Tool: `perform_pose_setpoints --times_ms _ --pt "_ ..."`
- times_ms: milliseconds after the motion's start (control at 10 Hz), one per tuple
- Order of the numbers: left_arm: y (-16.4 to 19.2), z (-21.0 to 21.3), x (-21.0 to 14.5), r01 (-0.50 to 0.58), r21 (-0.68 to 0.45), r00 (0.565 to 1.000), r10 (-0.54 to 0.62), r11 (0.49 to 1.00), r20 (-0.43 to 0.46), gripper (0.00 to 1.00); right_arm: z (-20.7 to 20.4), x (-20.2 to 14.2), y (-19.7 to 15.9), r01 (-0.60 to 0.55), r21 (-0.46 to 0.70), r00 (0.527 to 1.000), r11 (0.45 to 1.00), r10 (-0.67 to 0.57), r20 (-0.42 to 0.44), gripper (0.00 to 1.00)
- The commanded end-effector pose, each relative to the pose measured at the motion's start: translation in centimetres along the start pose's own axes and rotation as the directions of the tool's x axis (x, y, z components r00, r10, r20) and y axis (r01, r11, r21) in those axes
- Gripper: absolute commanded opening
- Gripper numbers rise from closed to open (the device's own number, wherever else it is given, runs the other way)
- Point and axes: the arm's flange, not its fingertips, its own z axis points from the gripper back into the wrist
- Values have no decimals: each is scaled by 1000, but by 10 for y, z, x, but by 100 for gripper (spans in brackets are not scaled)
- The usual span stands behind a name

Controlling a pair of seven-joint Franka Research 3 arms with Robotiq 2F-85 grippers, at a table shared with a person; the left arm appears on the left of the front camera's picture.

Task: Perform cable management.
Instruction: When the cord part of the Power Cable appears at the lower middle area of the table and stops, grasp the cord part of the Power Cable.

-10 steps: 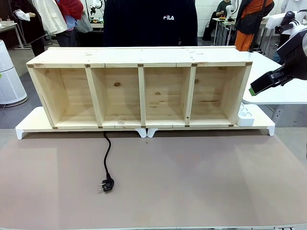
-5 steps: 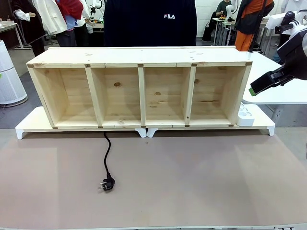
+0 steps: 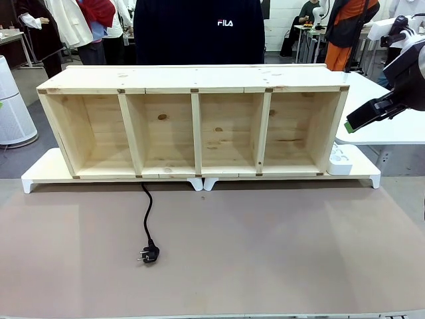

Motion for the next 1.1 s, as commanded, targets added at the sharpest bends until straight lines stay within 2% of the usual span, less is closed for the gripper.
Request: perform_pose_setpoints --times_ms 0,400,500,700,1000 --pt "1 -3 2 -20 5 1000 20 1000 8 100 1 25 32 -16 23 1000 1000 16 -2 100" --pt "1 -3 2 -20 5 1000 20 1000 8 100 3 77 106 -27 47 996 999 31 -88 100" --pt "1 -3 2 -20 5 1000 20 1000 8 100 -4 91 123 -35 50 990 998 41 -134 100" --pt "1 -3 2 -20 5 1000 20 1000 8 100 -29 115 161 -92 103 973 990 112 -204 100" --pt "1 -3 2 -20 5 1000 20 1000 8 100 -79 147 219 -105 145 947 984 143 -289 100"
